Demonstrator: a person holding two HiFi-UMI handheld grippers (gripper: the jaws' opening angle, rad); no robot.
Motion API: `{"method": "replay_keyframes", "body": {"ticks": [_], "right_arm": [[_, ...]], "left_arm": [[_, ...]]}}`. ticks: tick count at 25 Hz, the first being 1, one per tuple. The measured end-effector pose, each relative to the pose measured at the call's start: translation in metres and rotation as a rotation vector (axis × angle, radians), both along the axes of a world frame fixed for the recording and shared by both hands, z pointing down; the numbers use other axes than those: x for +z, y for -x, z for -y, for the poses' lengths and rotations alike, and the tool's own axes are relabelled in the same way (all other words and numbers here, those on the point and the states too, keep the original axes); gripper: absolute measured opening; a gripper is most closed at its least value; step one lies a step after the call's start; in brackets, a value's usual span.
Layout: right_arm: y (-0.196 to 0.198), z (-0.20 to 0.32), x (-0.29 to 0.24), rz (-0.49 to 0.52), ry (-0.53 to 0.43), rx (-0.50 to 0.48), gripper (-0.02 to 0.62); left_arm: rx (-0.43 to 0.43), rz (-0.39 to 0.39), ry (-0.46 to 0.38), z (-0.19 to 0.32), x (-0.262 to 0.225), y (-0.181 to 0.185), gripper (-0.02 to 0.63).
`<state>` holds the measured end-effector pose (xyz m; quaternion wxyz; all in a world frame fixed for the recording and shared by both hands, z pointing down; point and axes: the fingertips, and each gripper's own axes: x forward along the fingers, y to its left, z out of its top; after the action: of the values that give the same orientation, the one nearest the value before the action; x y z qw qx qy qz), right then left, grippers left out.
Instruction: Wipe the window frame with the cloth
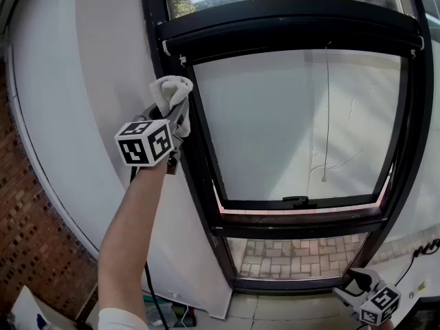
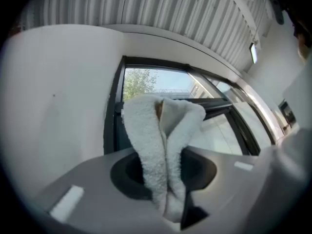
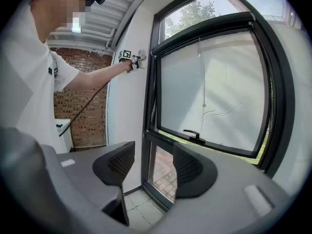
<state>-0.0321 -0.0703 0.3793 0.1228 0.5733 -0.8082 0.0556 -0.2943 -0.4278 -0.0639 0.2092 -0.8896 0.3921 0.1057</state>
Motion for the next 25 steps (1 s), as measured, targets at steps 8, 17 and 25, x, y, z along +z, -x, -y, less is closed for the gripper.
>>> {"method": "replay_keyframes", "body": {"ticks": [8, 17, 25], "right_arm": [[-0.064, 0.001, 0.002, 0.018, -0.020, 0.061, 0.249], [-0.155, -0.014, 0.005, 0.046, -0.039, 0.133, 0.249], [-0.211, -0.010, 0.010, 0.077, -0.071, 0.080, 0.249]], "left_arm": [[-0.104, -0.096, 0.014, 0.058, -0.073, -0.008, 0.140], [-0.127, -0.130, 0.001, 0.055, -0.106, -0.087, 0.140], [-0.200, -0.183, -0.020, 0.032, -0.111, -0.143, 0.140]]}}
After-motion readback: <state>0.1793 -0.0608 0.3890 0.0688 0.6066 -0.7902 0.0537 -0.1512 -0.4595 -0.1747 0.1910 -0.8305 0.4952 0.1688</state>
